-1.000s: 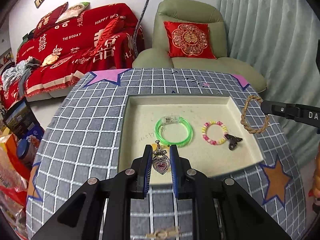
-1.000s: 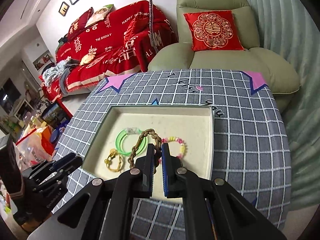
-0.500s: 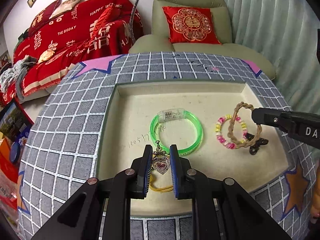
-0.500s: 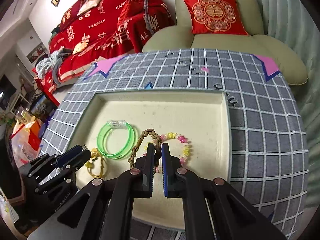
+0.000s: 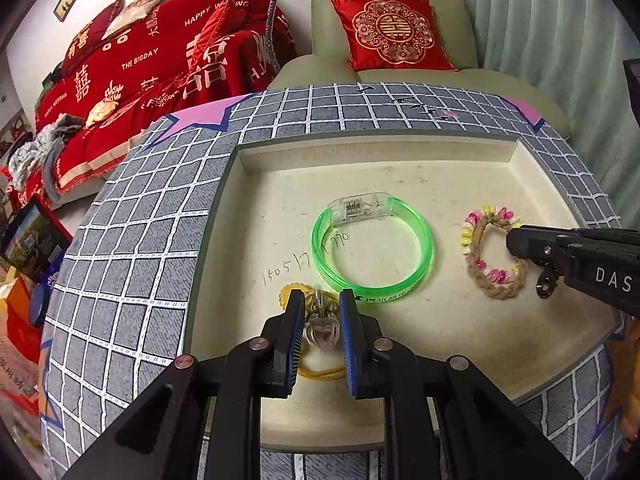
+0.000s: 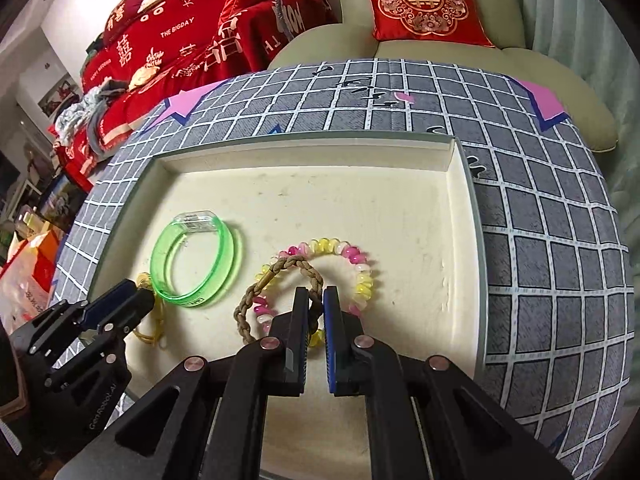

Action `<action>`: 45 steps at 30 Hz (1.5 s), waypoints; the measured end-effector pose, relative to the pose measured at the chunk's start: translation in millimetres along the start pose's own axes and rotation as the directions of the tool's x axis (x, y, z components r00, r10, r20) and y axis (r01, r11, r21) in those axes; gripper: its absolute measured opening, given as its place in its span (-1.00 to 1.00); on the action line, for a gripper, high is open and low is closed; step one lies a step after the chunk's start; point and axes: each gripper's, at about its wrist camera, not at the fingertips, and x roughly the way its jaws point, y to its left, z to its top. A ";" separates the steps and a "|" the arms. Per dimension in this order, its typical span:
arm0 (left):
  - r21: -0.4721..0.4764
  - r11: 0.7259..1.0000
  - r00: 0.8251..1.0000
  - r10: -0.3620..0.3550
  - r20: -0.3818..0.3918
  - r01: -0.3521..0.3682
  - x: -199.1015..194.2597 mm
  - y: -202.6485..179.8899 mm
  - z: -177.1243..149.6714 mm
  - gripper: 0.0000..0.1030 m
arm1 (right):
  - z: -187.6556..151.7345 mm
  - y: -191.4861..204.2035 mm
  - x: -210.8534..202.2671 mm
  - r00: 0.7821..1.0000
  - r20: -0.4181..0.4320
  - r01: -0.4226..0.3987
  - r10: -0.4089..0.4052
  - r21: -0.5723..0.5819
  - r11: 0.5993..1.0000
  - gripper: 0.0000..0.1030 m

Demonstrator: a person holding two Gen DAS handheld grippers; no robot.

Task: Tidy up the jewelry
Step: 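Carry the pendant and braided bracelet into the cream tray and open both tools, then lift both open tools out of the tray back over the loose jewelry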

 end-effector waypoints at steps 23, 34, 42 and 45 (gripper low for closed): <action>0.015 0.999 0.994 0.034 0.100 -0.035 -33.2 -10.1 1.3 1.00 | -4.1 -11.4 -39.6 0.996 0.076 -0.062 0.057 0.072 0.995 0.04; -0.011 1.000 0.996 0.000 0.086 0.001 -58.0 -9.4 -9.8 1.00 | -18.3 -6.8 -72.7 0.990 0.111 -0.096 0.088 0.069 0.993 0.54; -0.024 1.000 0.995 -0.008 0.099 0.010 -84.4 -2.8 -27.3 1.00 | -35.4 0.4 -99.4 0.984 0.136 -0.124 0.115 0.059 0.991 0.61; -0.041 0.999 0.996 -0.014 0.093 0.018 -93.7 1.7 -36.3 1.00 | -44.9 3.2 -108.5 0.982 0.145 -0.131 0.122 0.054 0.990 0.72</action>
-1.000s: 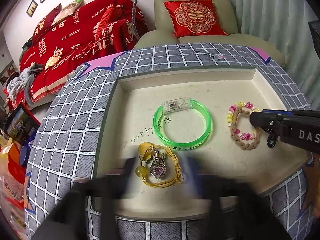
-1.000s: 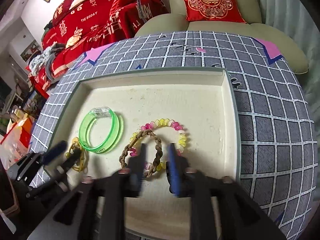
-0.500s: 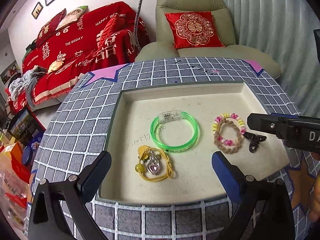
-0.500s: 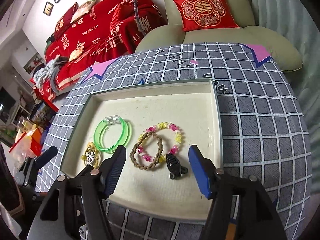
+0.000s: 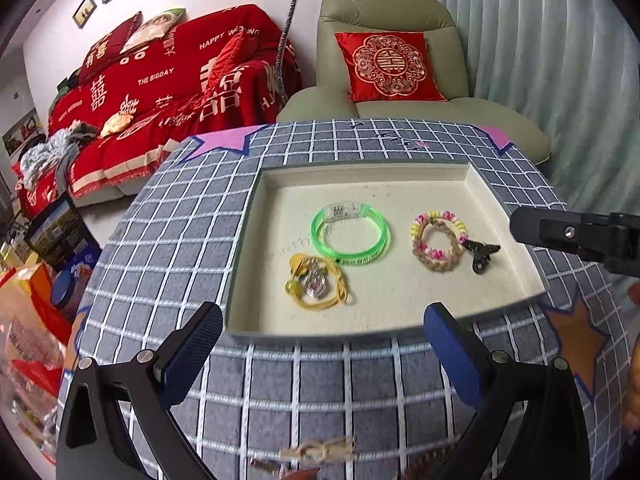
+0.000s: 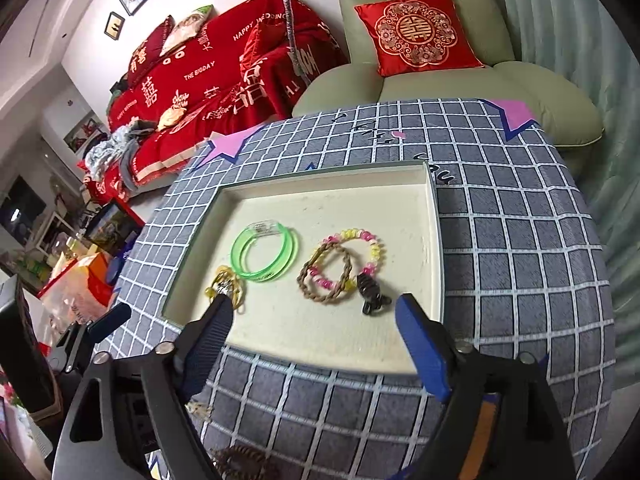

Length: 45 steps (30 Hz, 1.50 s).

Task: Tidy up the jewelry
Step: 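Lift both open tools out of the tray back over the loose jewelry, then grasp the rhinestone star hair clip with the left tool while the right tool grasps the brown coil hair tie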

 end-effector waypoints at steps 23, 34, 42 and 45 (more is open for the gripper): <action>-0.079 0.996 0.999 0.042 -0.032 -0.045 -39.2 52.3 -82.6 1.00 | -70.8 27.1 -32.7 1.000 -0.008 -0.012 0.012 -0.054 0.998 0.99; -0.126 0.991 0.995 0.022 -0.095 -0.034 -31.7 68.8 -119.6 1.00 | -123.4 24.3 -5.2 0.984 -0.161 0.061 -0.081 -0.126 0.990 0.99; -0.150 0.988 0.992 0.007 -0.129 -0.026 -20.2 65.5 -122.5 1.00 | -130.1 21.6 0.1 0.977 -0.163 0.109 -0.136 -0.167 0.980 0.99; -0.163 0.986 0.991 0.002 -0.132 -0.024 -17.9 62.7 -120.2 1.00 | -129.3 20.7 1.9 0.977 -0.157 0.117 -0.144 -0.171 0.978 0.99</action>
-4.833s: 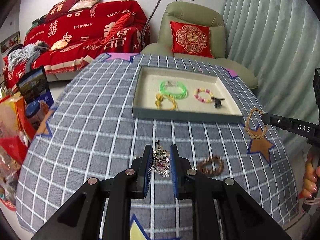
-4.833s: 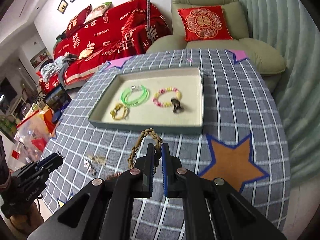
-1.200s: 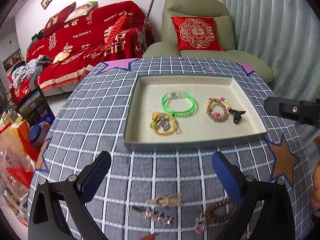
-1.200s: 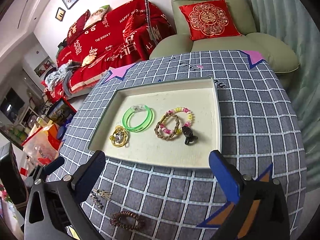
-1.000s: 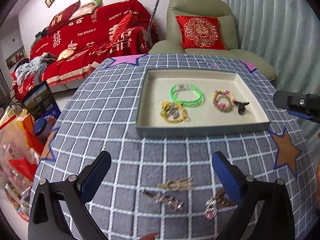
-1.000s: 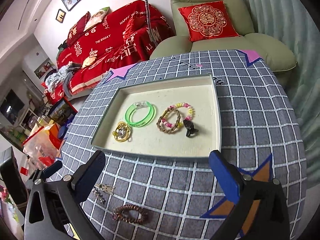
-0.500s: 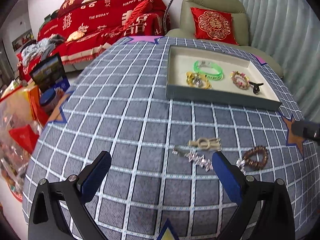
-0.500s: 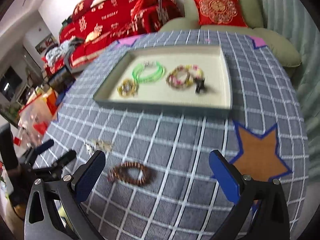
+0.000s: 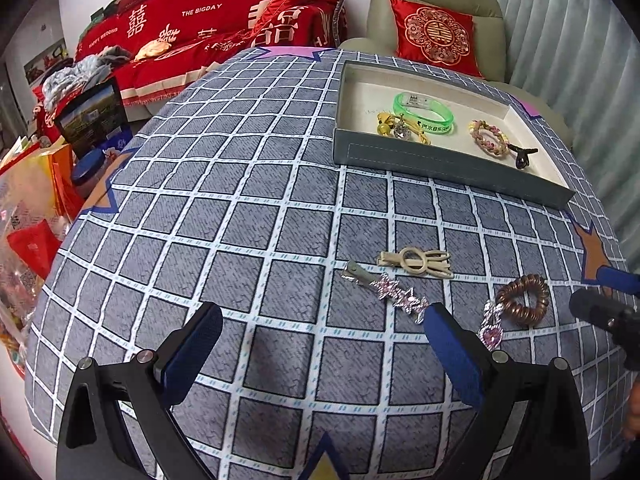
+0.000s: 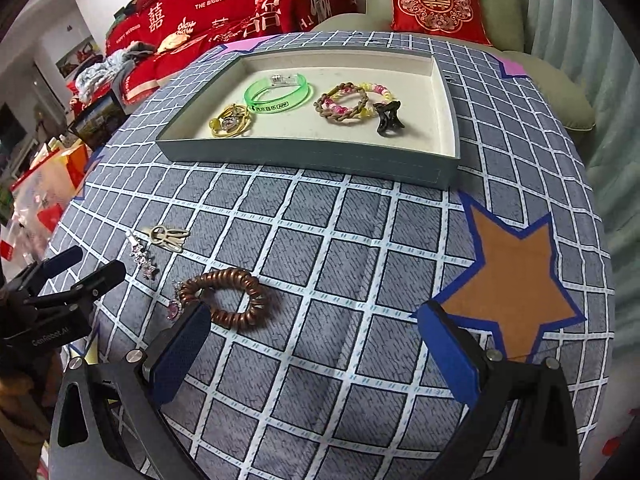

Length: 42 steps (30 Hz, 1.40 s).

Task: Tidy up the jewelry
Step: 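Grasp the rhinestone star hair clip with the left tool while the right tool grasps the brown coil hair tie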

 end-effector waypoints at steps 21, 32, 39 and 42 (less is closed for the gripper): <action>-0.013 0.999 0.998 0.043 -0.041 -0.043 20.0 3.3 5.2 1.00 | 1.5 35.1 26.7 0.999 -0.032 0.006 -0.012 -0.165 0.986 0.42; -0.031 0.999 0.998 0.012 -0.058 -0.014 20.8 -6.5 7.8 1.00 | -3.0 52.1 27.7 1.000 -0.008 0.026 -0.029 -0.230 0.973 0.02; -0.063 0.998 0.997 0.027 -0.069 -0.031 23.9 -15.9 9.5 0.83 | -5.7 53.1 26.4 1.000 0.006 0.023 -0.022 -0.219 0.975 -0.09; -0.070 0.997 0.998 0.031 -0.057 -0.035 21.5 -17.1 8.7 0.59 | -6.5 54.8 26.2 1.000 0.011 0.021 -0.019 -0.220 0.975 -0.11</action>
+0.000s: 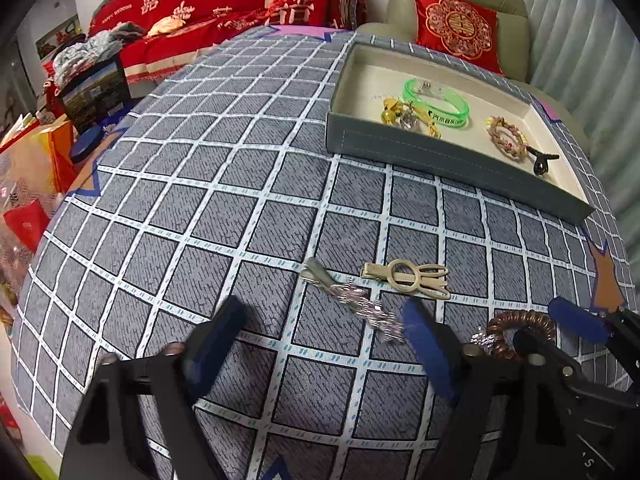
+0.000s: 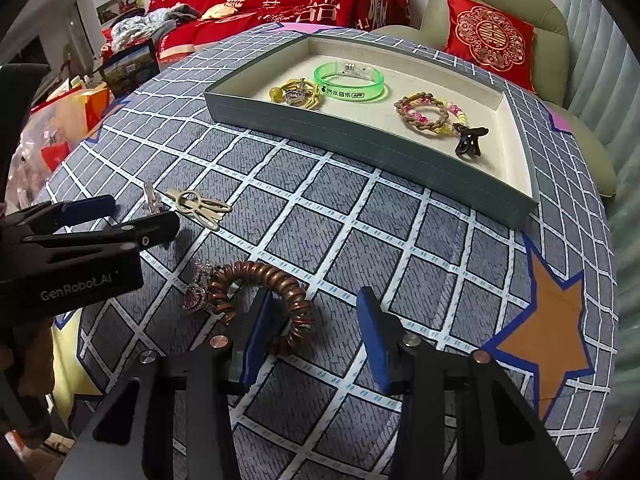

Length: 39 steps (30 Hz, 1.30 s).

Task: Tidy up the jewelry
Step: 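Grasp the rhinestone star hair clip with the left tool while the right tool grasps the brown coil hair tie, then lift the star clip and coil hair tie and carry both toward the tray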

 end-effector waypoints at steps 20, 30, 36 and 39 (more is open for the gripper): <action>0.092 0.987 0.989 -0.138 0.048 0.133 -23.9 6.3 -19.7 -0.77 | -17.1 -27.2 -23.1 0.998 0.041 -0.058 0.053 0.136 0.989 -0.75; 0.016 0.997 0.994 -0.082 0.065 0.081 -28.3 17.5 -10.7 -0.76 | -18.4 -33.8 -31.1 0.995 0.060 -0.083 0.074 0.172 0.982 -0.75; -0.083 0.996 0.998 -0.038 0.047 0.042 -18.9 29.4 2.8 -0.76 | -19.2 -35.4 -35.8 0.993 0.074 -0.104 0.092 0.179 0.978 -0.75; -0.107 0.994 0.999 -0.023 0.049 0.028 -17.0 32.0 6.1 1.00 | -19.9 -36.7 -38.4 0.992 0.082 -0.113 0.099 0.182 0.977 -0.75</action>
